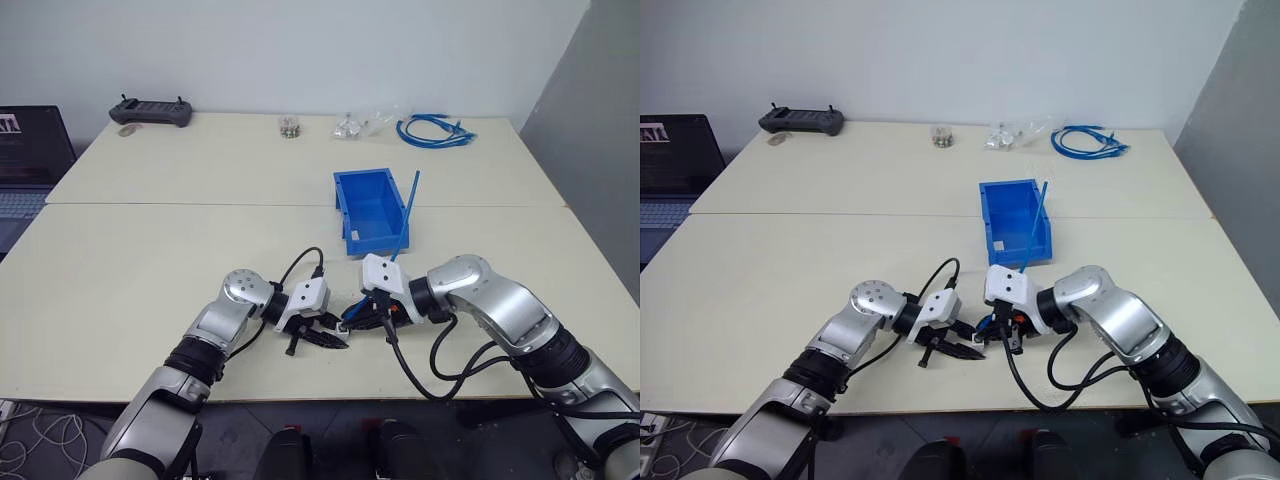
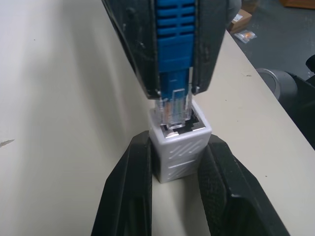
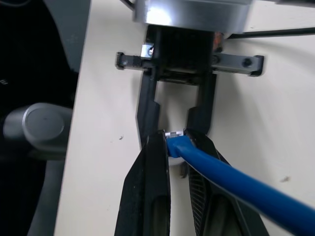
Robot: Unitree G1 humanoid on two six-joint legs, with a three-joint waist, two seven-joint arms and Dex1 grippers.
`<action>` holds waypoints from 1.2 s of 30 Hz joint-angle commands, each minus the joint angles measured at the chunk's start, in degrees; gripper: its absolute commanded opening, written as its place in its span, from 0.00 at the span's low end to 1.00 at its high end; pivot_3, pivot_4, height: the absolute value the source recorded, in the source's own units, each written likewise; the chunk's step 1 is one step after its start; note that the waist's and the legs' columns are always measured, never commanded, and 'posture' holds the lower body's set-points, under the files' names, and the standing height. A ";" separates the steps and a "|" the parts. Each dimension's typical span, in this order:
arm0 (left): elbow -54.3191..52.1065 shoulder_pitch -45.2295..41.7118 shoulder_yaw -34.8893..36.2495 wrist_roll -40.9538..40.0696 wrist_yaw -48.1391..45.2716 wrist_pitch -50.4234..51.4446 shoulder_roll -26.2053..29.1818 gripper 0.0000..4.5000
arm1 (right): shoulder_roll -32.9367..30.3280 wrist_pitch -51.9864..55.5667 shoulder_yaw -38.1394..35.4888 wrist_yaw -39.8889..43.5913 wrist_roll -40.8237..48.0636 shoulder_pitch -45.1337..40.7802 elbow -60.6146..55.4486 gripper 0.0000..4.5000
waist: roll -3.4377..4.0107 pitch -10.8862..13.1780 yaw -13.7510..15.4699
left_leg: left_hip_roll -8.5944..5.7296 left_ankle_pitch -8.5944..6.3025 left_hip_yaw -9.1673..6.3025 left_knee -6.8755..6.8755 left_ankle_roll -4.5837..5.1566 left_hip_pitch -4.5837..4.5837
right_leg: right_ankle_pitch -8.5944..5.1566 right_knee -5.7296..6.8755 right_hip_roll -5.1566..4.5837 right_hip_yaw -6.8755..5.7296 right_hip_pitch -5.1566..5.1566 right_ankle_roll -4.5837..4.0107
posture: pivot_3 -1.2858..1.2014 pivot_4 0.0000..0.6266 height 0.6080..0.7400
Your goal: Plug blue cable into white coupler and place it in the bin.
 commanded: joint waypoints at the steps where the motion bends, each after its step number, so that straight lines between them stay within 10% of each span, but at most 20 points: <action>1: 0.08 1.14 -0.73 1.41 0.21 0.92 1.26 0.21 | -0.75 0.35 2.89 2.28 -0.92 0.85 0.05 0.05 | 0.01 -0.03 -0.01 | 0.00 0.00 0.00 0.00 0.00 0.02 | 0.00 0.00 0.00 0.00 0.02 0.00 | 0.52 0.24 1.00; 36: -1.35 1.68 0.63 1.27 3.63 -0.31 0.84 0.21 | 3.07 -7.41 5.44 3.10 -8.88 2.85 14.96 0.05 | 0.04 -1.15 -0.83 | 0.09 -0.05 -0.05 -0.25 0.06 1.17 | -0.40 0.02 0.06 0.00 0.92 -0.22 | 0.52 0.24 1.00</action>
